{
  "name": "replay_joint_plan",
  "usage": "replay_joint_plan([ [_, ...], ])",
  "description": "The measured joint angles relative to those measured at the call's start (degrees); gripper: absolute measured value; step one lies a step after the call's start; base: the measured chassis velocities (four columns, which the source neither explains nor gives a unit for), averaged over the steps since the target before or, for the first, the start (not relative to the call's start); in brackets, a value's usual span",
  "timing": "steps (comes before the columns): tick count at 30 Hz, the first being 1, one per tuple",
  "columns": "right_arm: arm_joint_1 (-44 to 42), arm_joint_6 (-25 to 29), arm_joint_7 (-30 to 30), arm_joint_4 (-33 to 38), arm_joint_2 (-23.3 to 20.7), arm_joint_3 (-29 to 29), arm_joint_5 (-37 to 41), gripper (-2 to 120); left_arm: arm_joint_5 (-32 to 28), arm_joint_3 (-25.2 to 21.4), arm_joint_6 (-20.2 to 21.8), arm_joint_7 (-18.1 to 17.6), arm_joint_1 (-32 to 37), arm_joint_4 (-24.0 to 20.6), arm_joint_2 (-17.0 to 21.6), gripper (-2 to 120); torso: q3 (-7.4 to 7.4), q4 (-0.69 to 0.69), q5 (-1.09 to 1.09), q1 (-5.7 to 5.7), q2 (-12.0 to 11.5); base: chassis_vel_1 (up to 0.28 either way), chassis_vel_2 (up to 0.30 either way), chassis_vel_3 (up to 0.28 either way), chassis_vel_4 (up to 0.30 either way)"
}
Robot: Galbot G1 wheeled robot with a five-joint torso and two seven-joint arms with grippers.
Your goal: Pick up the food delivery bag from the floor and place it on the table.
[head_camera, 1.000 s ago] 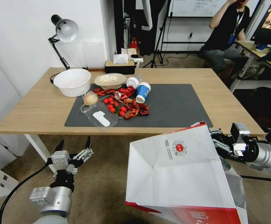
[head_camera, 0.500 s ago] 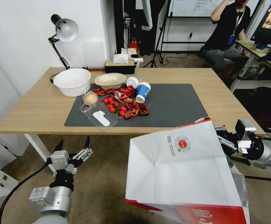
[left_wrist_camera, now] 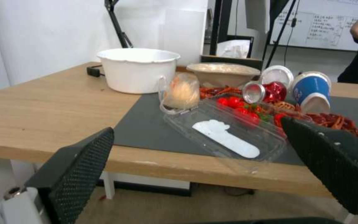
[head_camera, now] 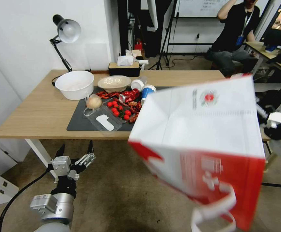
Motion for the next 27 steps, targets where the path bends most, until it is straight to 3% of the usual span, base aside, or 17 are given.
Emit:
replay_joint_plan([
  [6, 2.2, 3.4, 15.2, 0.8, -1.0, -1.2, 1.1, 0, 0.0, 0.0, -0.2, 0.0, 0.1, -0.1, 0.2, 100, -0.02, -0.01, 0.00, -0.02, 0.0, 0.000, 0.000, 0.000, 0.000],
  [10, 2.9, 3.7, 19.9, 0.8, -1.2, -1.8, 0.9, 0, 0.0, 0.0, -0.2, 0.0, 0.1, 0.0, 0.2, 100, -0.02, -0.01, 0.00, -0.02, 0.0, 0.000, 0.000, 0.000, 0.000],
  [13, 5.9, 3.7, 32.0, -0.3, -1.6, -4.1, -0.9, 0, -0.1, 0.1, -0.3, 0.0, 0.0, 0.1, 0.2, 100, -0.03, 0.00, 0.00, -0.04, -0.1, 0.000, 0.000, 0.000, 0.000],
  [17, 7.7, 3.2, 38.3, -1.5, -2.0, -5.1, -2.6, 0, -0.2, 0.1, -0.5, 0.0, 0.0, 0.3, 0.2, 100, -0.04, 0.00, 0.00, -0.03, -0.1, 0.000, 0.000, 0.000, 0.000],
  [27, 10.1, -1.1, 45.4, -3.9, -3.0, -7.1, -7.1, 0, -0.2, 0.1, -0.6, 0.0, -0.1, 0.6, 0.3, 100, -0.05, -0.01, 0.00, -0.04, -0.1, 0.000, 0.000, 0.000, 0.000],
])
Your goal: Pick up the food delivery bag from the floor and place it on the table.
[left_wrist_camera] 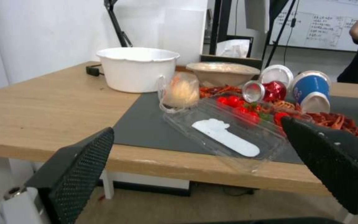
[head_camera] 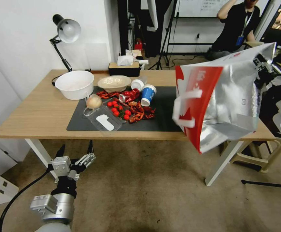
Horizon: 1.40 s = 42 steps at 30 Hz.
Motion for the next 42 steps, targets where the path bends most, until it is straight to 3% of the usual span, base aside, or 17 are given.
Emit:
replay_joint_plan([
  [10, 4.2, -3.2, 6.8, -1.4, -0.6, -3.7, -1.7, 0, -0.4, -0.3, -0.3, 0.1, 0.1, 0.0, 0.1, 100, -0.01, 0.00, -0.01, 0.00, 0.0, 0.000, 0.000, 0.000, 0.000],
  [39, 18.3, -9.6, 14.6, -6.7, -1.4, -15.2, -1.0, 0, 0.3, -0.6, -1.5, 0.6, 1.0, -0.1, -0.5, 100, -0.02, 0.00, 0.00, -0.01, 0.0, 0.000, 0.000, 0.000, 0.000],
  [42, 19.0, -9.9, 15.1, -6.5, -1.3, -15.6, -0.8, 10, 0.2, -0.6, -1.5, 0.6, 0.9, -0.1, -0.5, 100, -0.02, 0.00, 0.00, -0.01, 0.0, 0.000, 0.000, 0.000, 0.000],
])
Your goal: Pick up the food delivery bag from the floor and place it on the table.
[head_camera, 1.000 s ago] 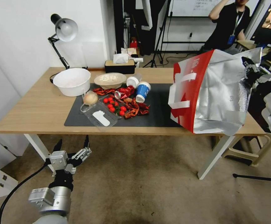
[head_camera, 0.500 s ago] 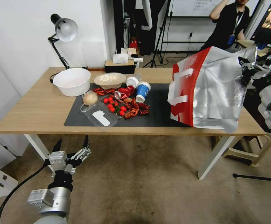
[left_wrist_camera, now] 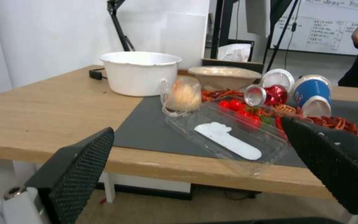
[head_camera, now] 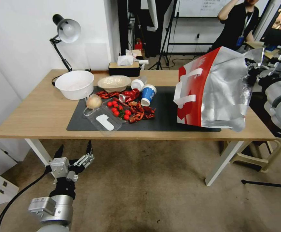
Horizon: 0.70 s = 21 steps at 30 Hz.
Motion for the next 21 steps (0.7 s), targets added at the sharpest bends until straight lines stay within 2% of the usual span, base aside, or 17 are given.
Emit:
replay_joint_plan([
  [6, 0.7, 0.0, -0.9, -0.1, -0.1, -0.3, -1.2, 31, -0.1, 0.0, 0.0, 0.0, 0.0, 0.0, 0.4, 100, 0.00, 0.00, 0.00, 0.00, 0.0, 0.000, 0.000, 0.000, 0.000],
  [7, 0.7, 0.0, -0.9, -0.1, -0.1, -0.3, -1.2, 31, -0.1, 0.0, 0.0, 0.0, 0.0, 0.0, 0.4, 100, 0.00, 0.00, 0.00, 0.00, 0.0, 0.000, 0.000, 0.000, 0.000],
  [10, 0.7, 0.1, -1.4, -0.1, -0.2, -0.4, -1.8, 47, -0.2, 0.0, 0.0, 0.0, 0.0, 0.1, 0.5, 100, 0.00, 0.00, 0.00, 0.00, 0.0, 0.000, 0.000, 0.000, 0.000],
  [11, 0.7, 0.1, -1.4, -0.1, -0.2, -0.4, -1.8, 47, -0.2, 0.0, 0.0, 0.0, 0.0, 0.1, 0.5, 100, 0.00, 0.00, 0.00, 0.00, 0.0, 0.000, 0.000, 0.000, 0.000],
  [13, 0.7, 0.1, -1.6, -0.2, -0.2, -0.4, -2.1, 58, -0.1, 0.2, 0.0, 0.1, -0.1, 0.2, 0.4, 100, 0.00, 0.00, 0.00, 0.00, 0.0, 0.000, 0.000, 0.000, 0.000],
  [15, 0.7, 0.1, -1.6, -0.2, -0.2, -0.4, -2.1, 58, -0.1, 0.2, 0.0, 0.1, -0.1, 0.2, 0.4, 100, 0.00, 0.00, 0.00, 0.00, 0.0, 0.000, 0.000, 0.000, 0.000],
  [17, 0.6, 0.1, -1.7, -0.2, -0.2, -0.4, -2.1, 71, -0.1, 0.3, -0.1, 0.1, -0.2, 0.3, 0.4, 100, 0.00, 0.00, 0.00, 0.00, 0.0, 0.000, 0.000, 0.000, 0.000],
  [19, 0.5, 0.1, -1.7, -0.2, -0.2, -0.4, -2.1, 71, -0.1, 0.3, -0.1, 0.1, -0.2, 0.3, 0.4, 100, 0.00, 0.00, 0.00, 0.00, 0.0, 0.000, 0.000, 0.000, 0.000],
  [21, 0.3, 0.1, -1.8, -0.1, -0.2, -0.4, -2.1, 84, -0.1, 0.3, 0.0, 0.1, -0.2, 0.3, 0.3, 100, 0.00, 0.00, 0.00, 0.00, 0.0, 0.000, 0.000, 0.000, 0.000],
])
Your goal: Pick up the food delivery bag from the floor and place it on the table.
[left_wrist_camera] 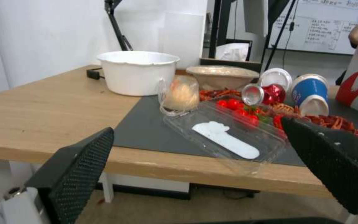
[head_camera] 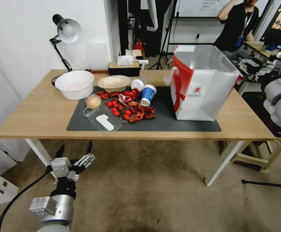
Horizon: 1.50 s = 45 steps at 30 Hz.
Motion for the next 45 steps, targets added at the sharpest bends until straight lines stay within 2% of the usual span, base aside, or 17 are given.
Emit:
replay_joint_plan([
  [4, -0.9, -0.1, -0.1, 0.3, 0.2, 0.3, 0.0, 97, -0.1, -0.1, 0.0, 0.0, 0.0, 0.0, 0.1, 100, 0.00, -0.01, 0.00, 0.00, 0.0, 0.000, 0.000, 0.000, 0.000],
  [6, -1.5, -0.2, -0.1, 0.6, 0.4, 0.6, -0.2, 99, -0.2, -0.2, 0.0, 0.0, 0.0, 0.0, 0.2, 100, 0.00, -0.01, 0.00, 0.00, 0.0, 0.000, 0.000, 0.000, 0.000],
  [16, -4.6, -0.5, -1.5, 2.2, 0.5, 2.3, -1.7, 100, -0.4, -0.4, 0.3, -0.5, -0.3, 0.0, 0.7, 100, 0.00, 0.00, 0.00, 0.00, 0.0, 0.000, 0.000, 0.000, 0.000],
  [19, -6.8, -0.2, -3.2, 3.4, 0.5, 3.4, -3.2, 100, -0.4, -0.4, 0.3, -1.1, -0.7, 0.1, 0.8, 100, 0.00, 0.00, 0.00, 0.00, 0.0, 0.000, 0.000, 0.000, 0.000],
  [21, -11.1, 1.7, -6.7, 5.8, 0.3, 5.6, -6.6, 100, -0.3, -0.5, 0.0, -1.5, -1.1, 0.6, 1.0, 100, 0.00, 0.00, 0.00, 0.00, 0.0, 0.000, 0.000, 0.000, 0.000],
  [25, -15.1, 3.9, -8.9, 9.1, 0.6, 7.9, -8.9, 100, -0.3, -0.6, -0.3, -1.5, -1.3, 0.8, 1.0, 100, -0.01, -0.01, -0.01, 0.00, 0.0, 0.000, 0.000, 0.000, 0.000],
  [35, -21.6, 5.8, -8.8, 14.2, 2.5, 10.8, -10.2, 100, -0.3, -0.4, -0.5, -1.1, -1.5, 0.8, 0.9, 100, -0.01, 0.00, -0.01, 0.00, 0.0, 0.000, 0.000, 0.000, 0.000],
  [42, -30.7, 11.3, -9.6, 17.4, 6.2, 12.2, -17.3, 100, -0.4, -0.4, -1.4, -0.4, -1.6, 1.3, 0.9, 100, -0.01, 0.01, -0.01, -0.01, 0.0, 0.000, 0.000, 0.000, 0.000],
  [44, -36.1, 15.7, -10.4, 18.3, 9.4, 12.4, -24.4, 100, -0.4, -0.4, -1.7, -0.1, -1.9, 1.7, 0.8, 100, -0.01, -0.02, 0.01, 0.00, 0.0, 0.000, 0.000, 0.000, 0.000],
  [45, -38.6, 17.2, -10.7, 18.9, 11.2, 12.5, -26.5, 100, -0.3, -0.4, -1.7, 0.2, -2.1, 1.9, 0.8, 100, -0.01, 0.01, -0.03, -0.01, 0.0, 0.000, 0.000, 0.000, 0.000],
])
